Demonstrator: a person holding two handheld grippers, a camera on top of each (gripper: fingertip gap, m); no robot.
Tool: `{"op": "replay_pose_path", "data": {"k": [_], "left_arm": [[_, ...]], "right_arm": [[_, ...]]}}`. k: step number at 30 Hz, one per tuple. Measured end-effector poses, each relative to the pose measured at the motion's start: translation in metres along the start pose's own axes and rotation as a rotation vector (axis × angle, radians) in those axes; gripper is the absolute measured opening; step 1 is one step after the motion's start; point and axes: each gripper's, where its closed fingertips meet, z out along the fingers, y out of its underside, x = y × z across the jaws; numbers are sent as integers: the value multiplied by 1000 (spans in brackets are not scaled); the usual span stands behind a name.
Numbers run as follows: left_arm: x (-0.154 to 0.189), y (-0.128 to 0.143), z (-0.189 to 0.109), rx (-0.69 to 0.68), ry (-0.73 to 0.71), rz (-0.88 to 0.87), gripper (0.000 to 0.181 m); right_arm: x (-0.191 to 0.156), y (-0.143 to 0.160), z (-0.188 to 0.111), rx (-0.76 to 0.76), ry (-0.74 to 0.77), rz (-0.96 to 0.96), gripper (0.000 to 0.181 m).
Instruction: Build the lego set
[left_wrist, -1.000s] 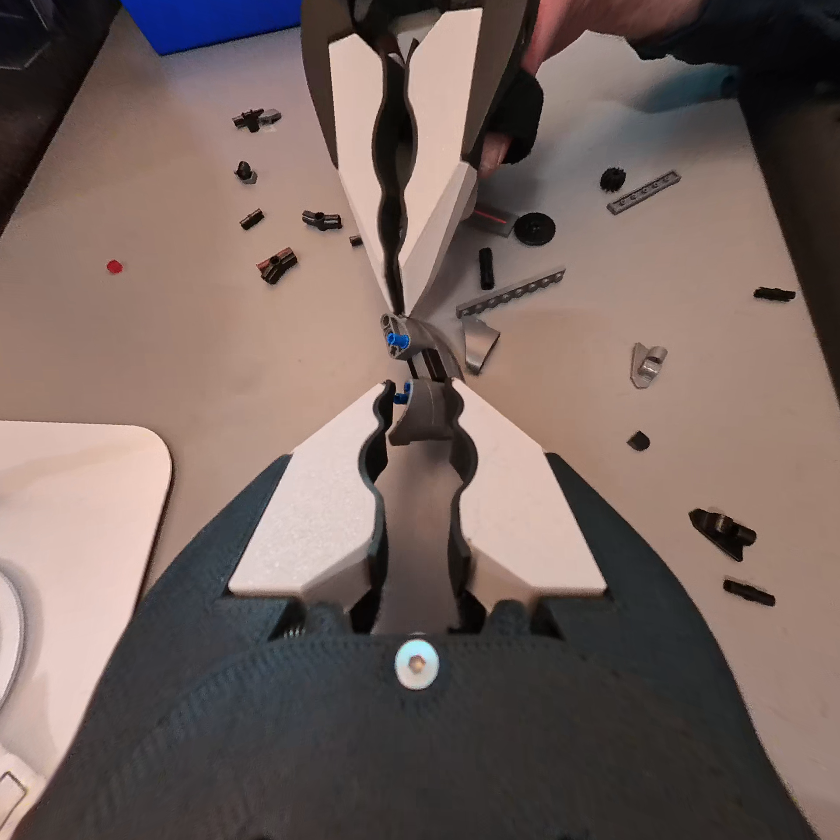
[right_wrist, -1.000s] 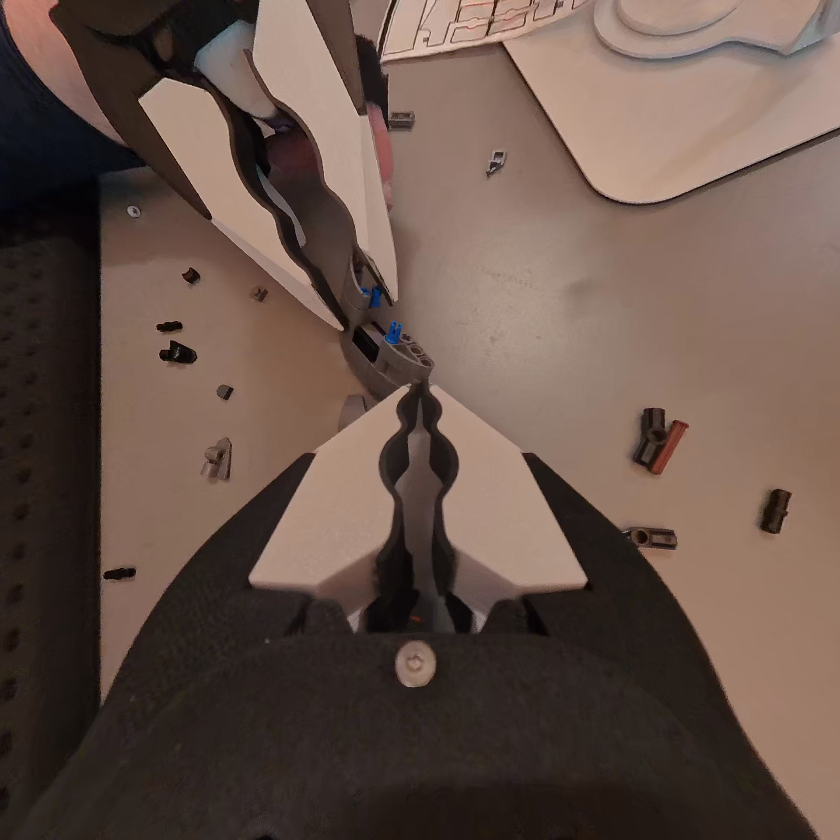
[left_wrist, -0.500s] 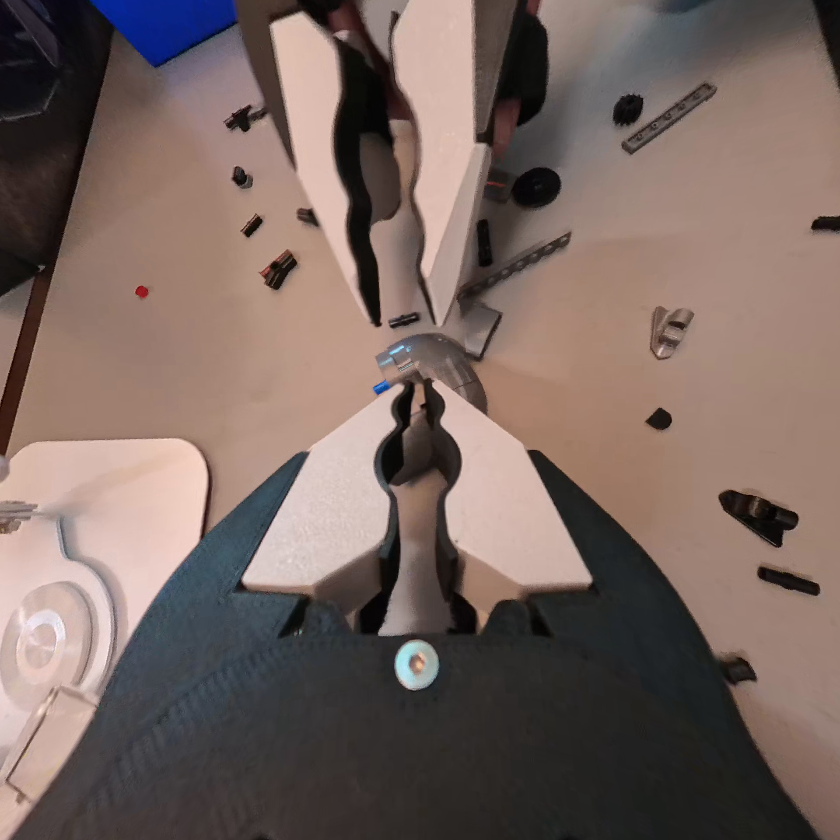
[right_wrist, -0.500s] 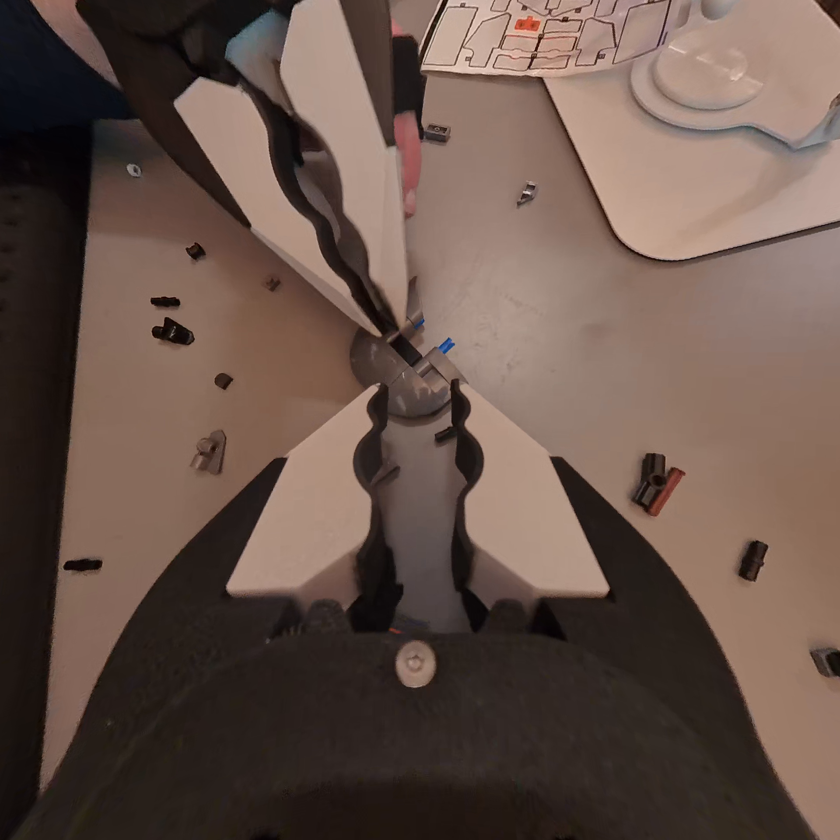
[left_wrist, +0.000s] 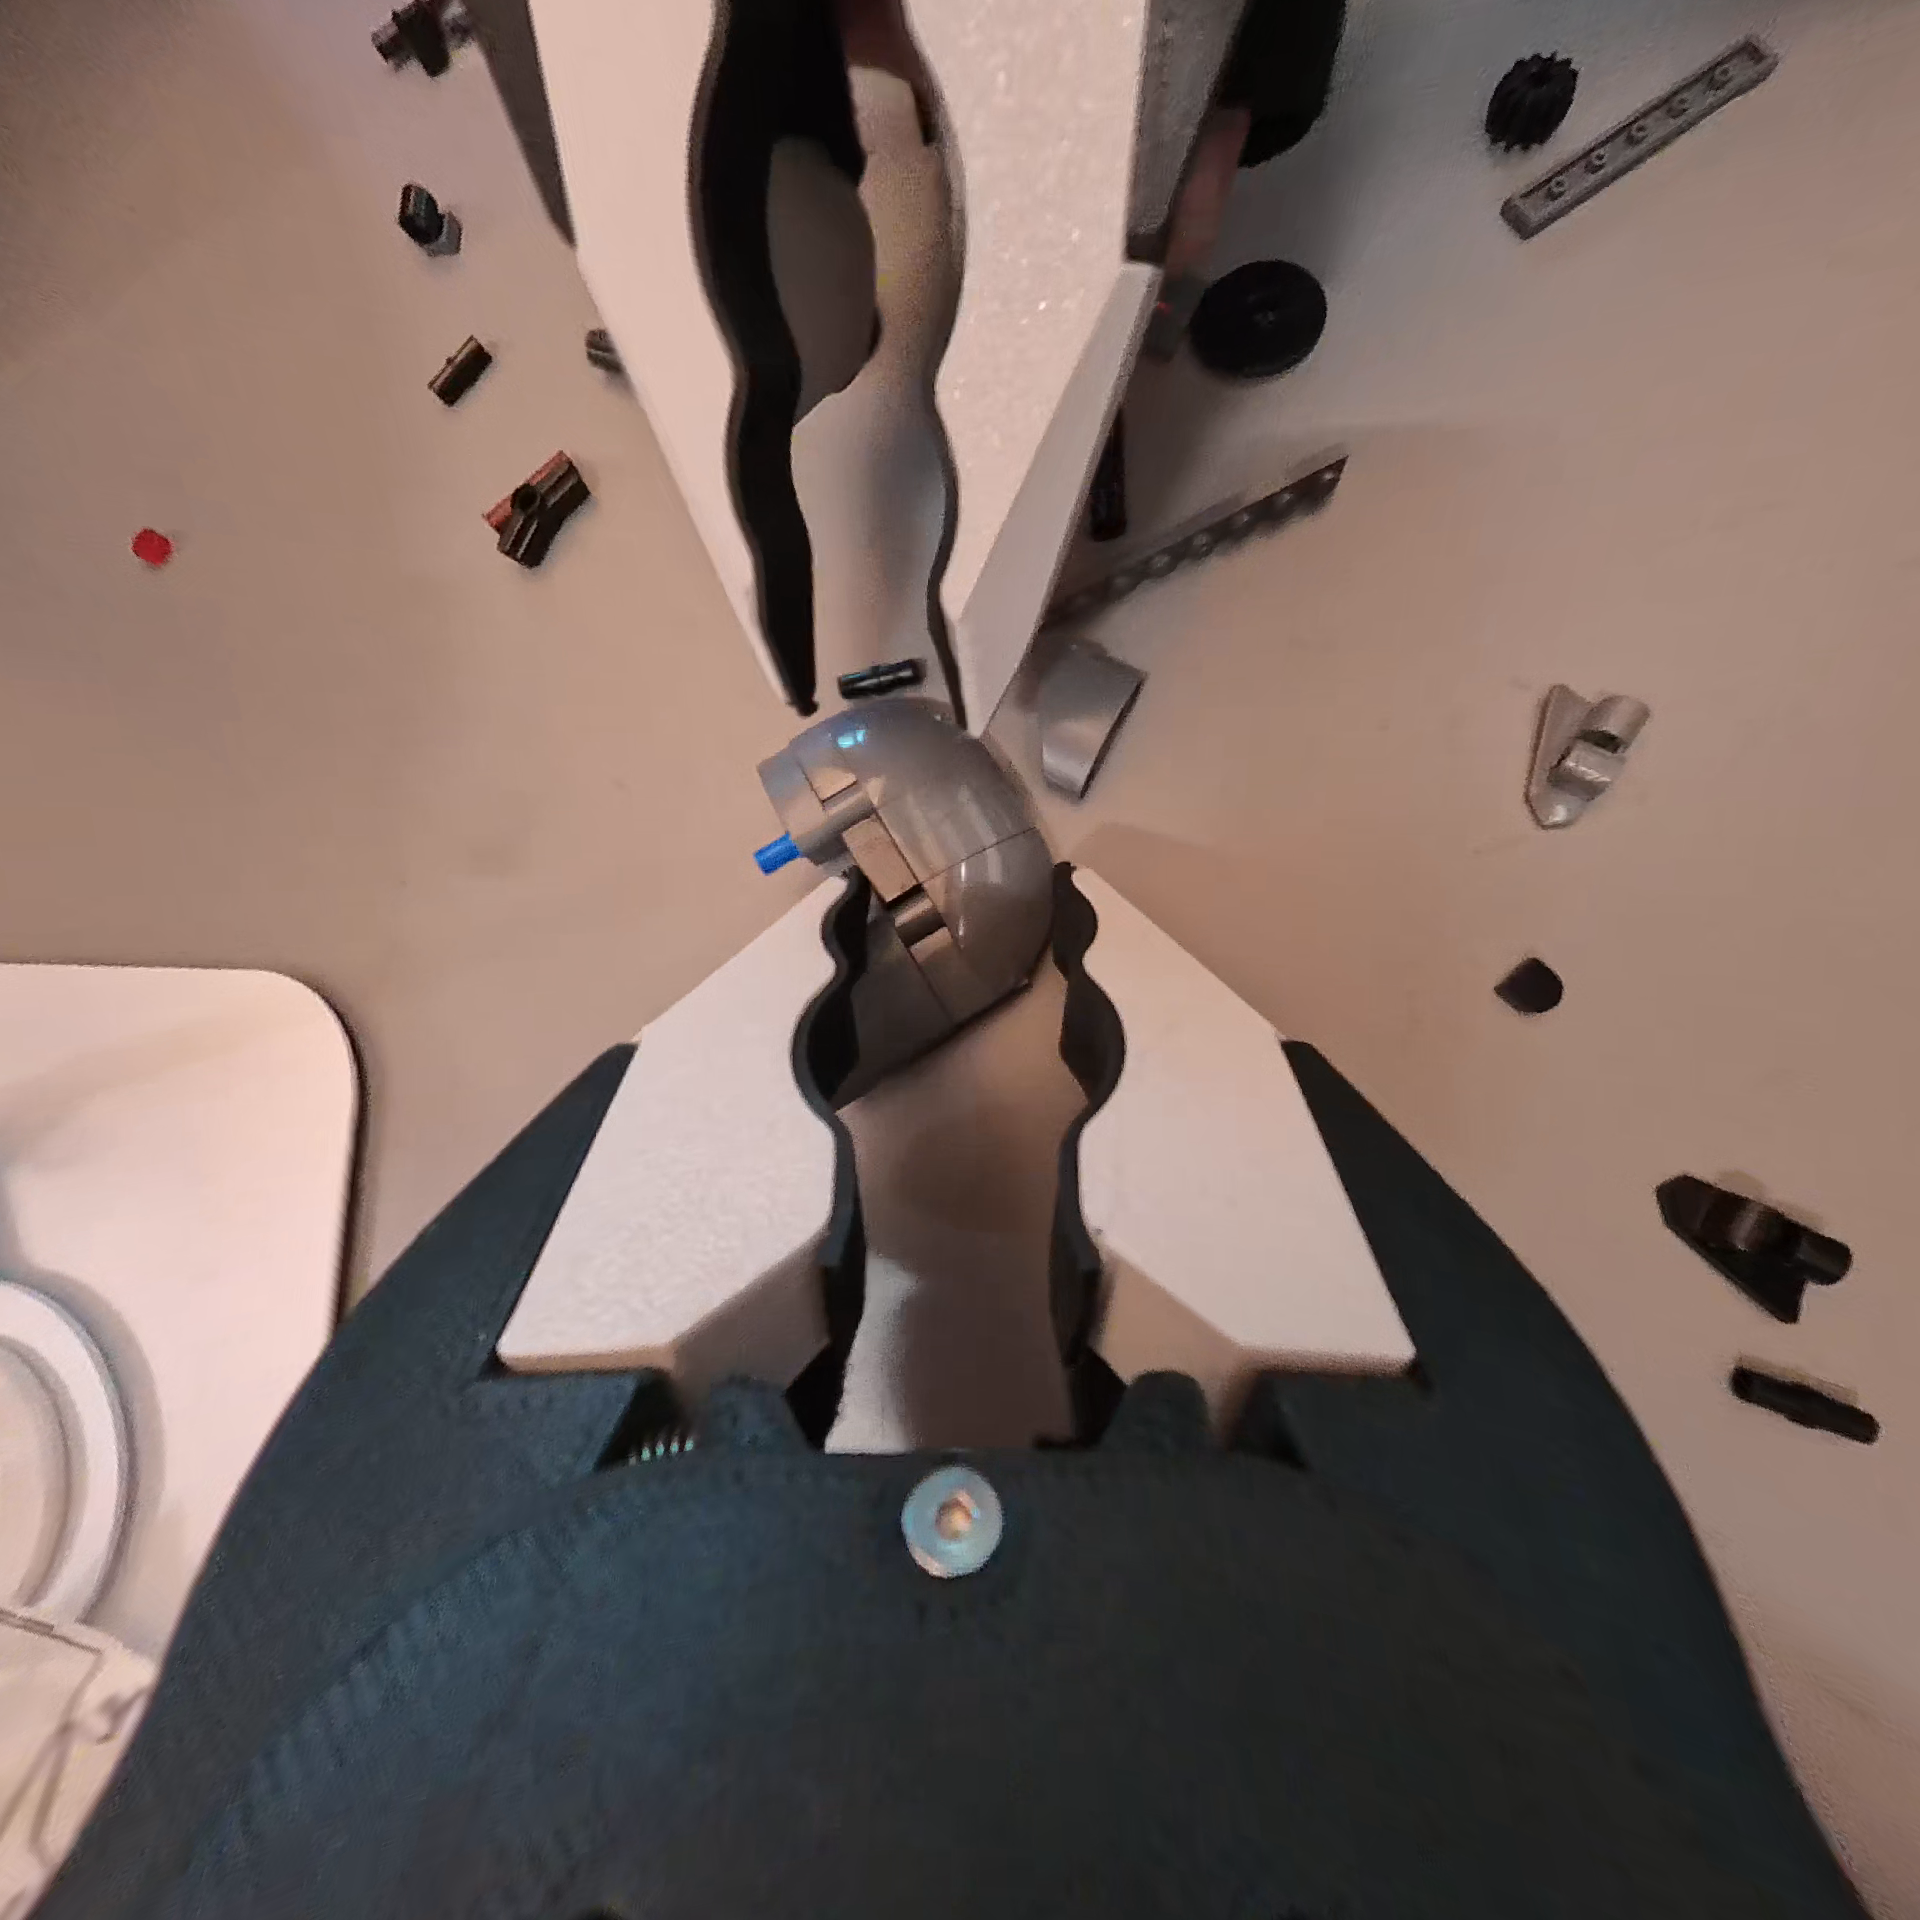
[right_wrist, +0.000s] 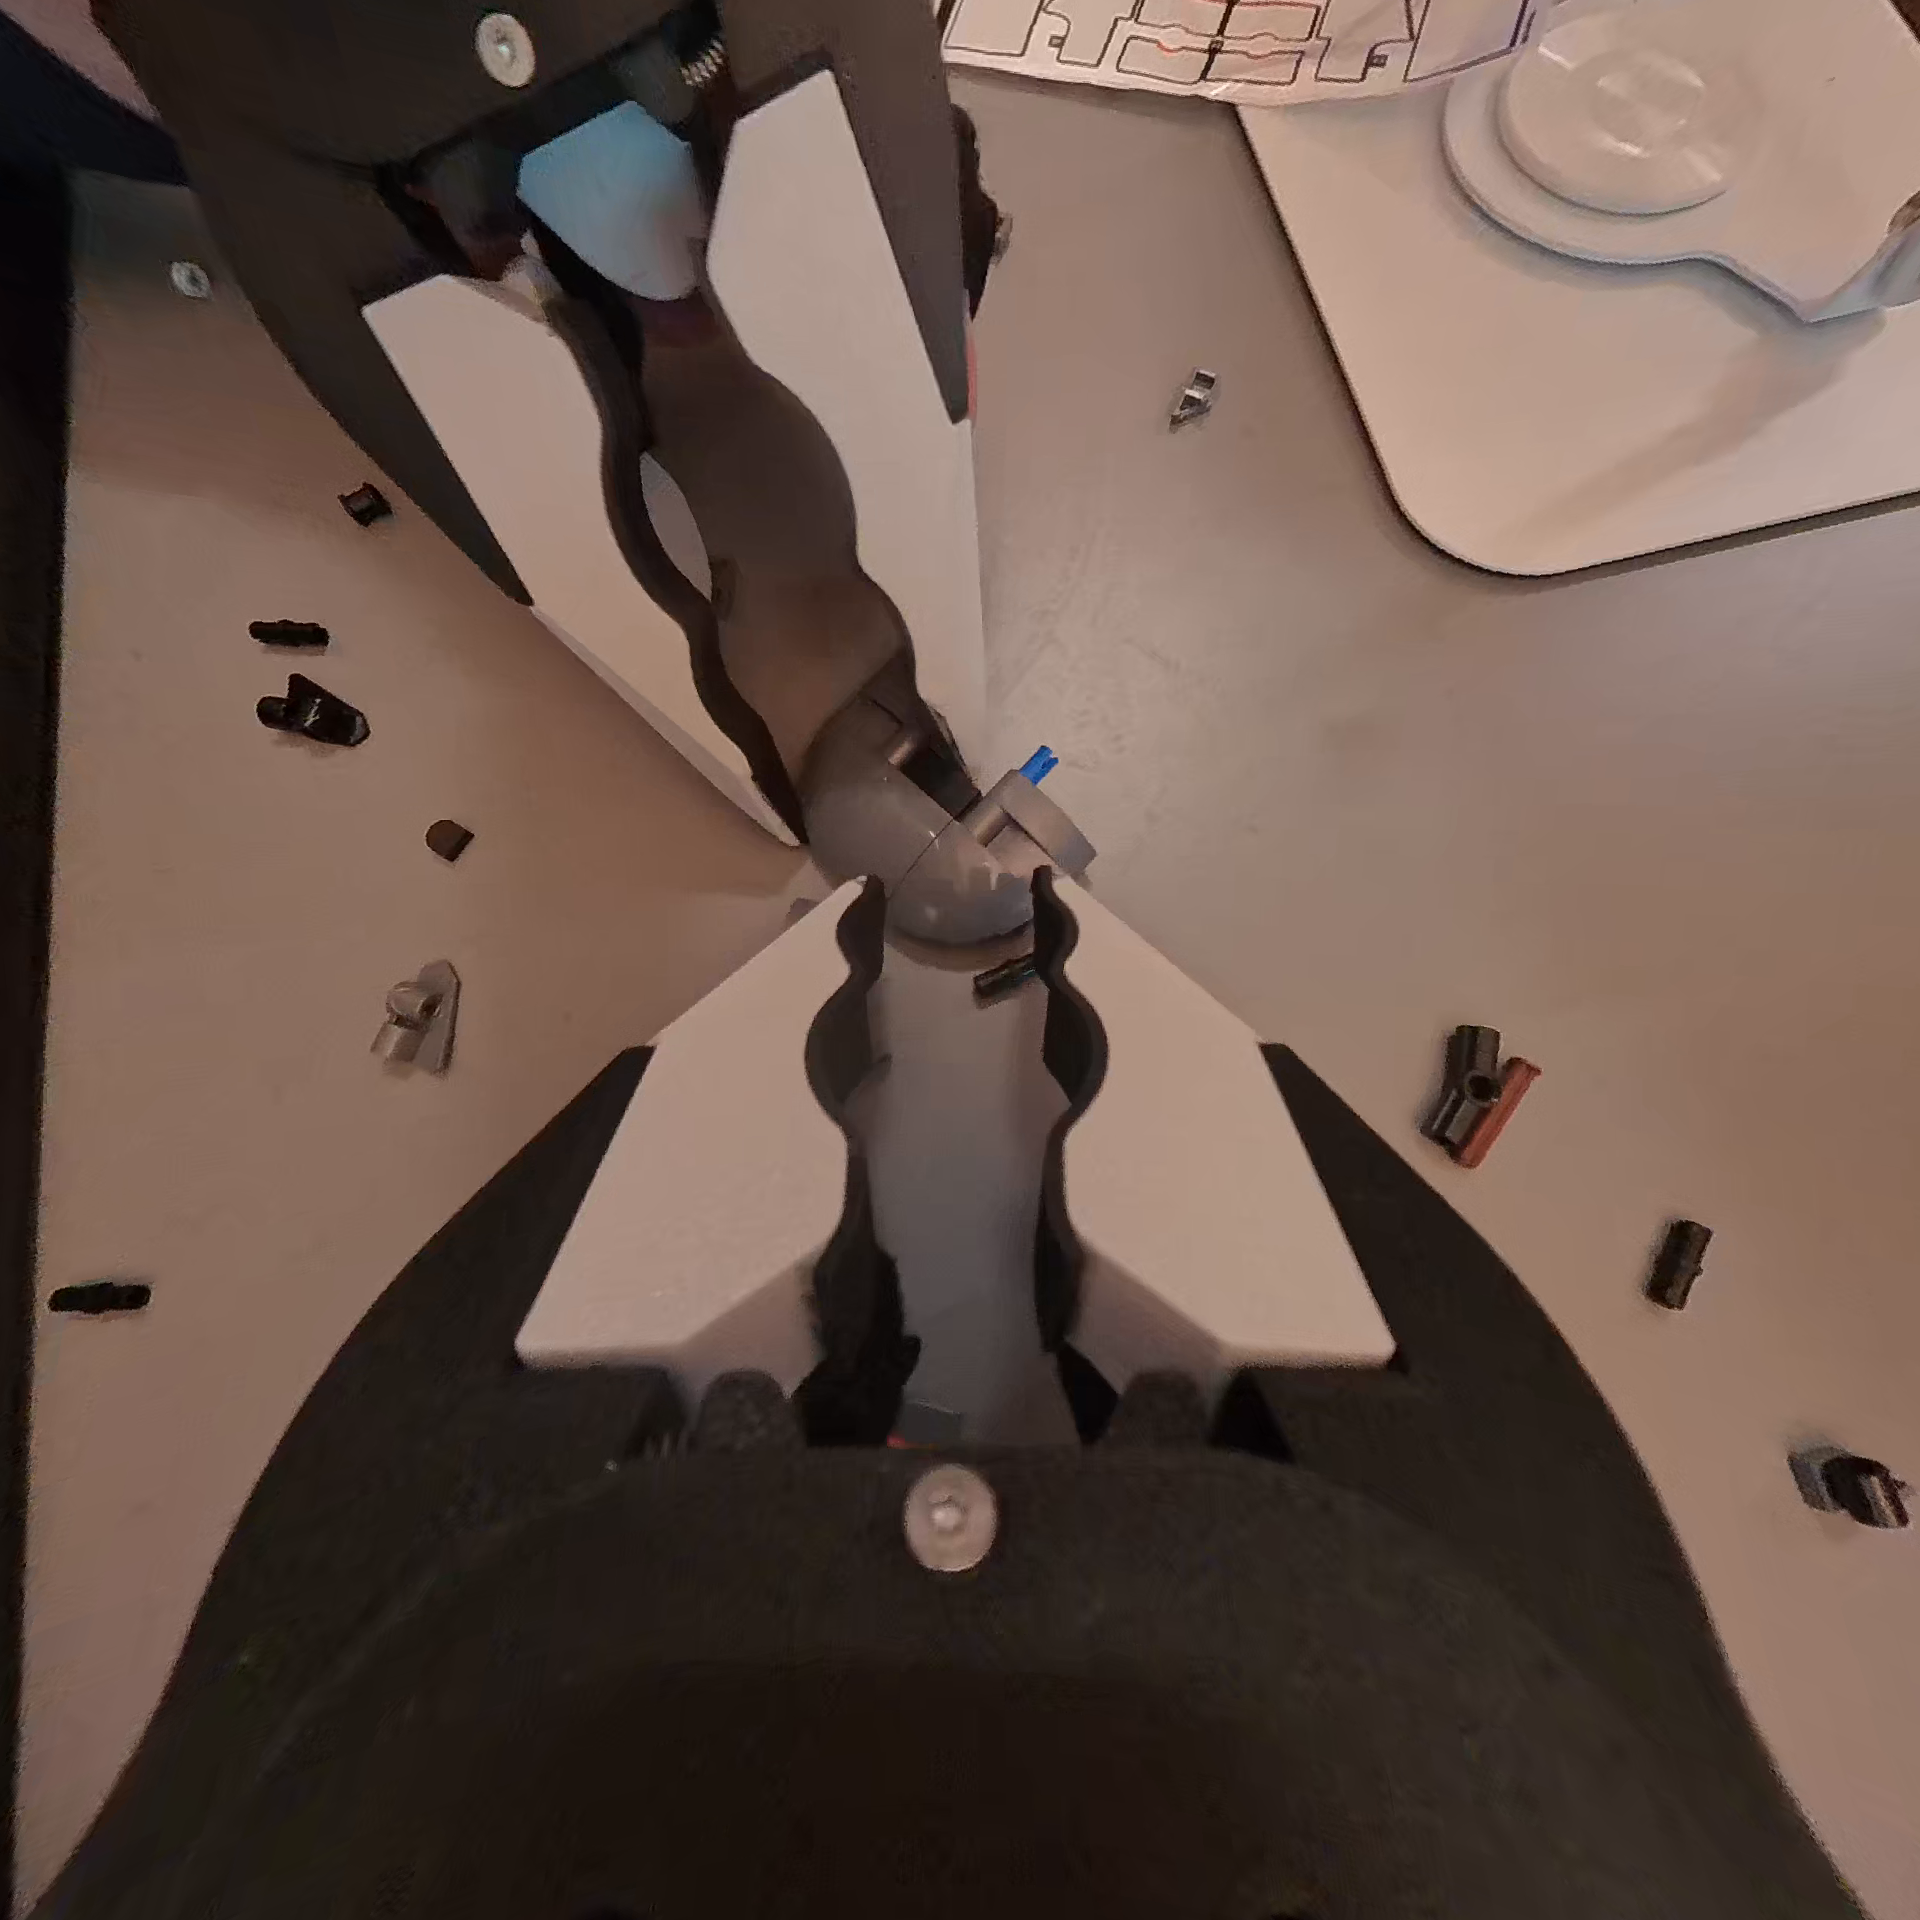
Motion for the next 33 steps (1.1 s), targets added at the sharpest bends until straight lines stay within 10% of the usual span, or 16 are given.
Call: {"op": "replay_pose_path", "data": {"k": [12, 33], "left_arm": [[-2, -6, -5, -67, -199, 419, 33], [-11, -5, -7, -49, -241, 407, 35]], "right_arm": [[3, -2, 4, 19, -6, 29, 34], [-9, -17, -15, 109, -57, -15, 12]]}}
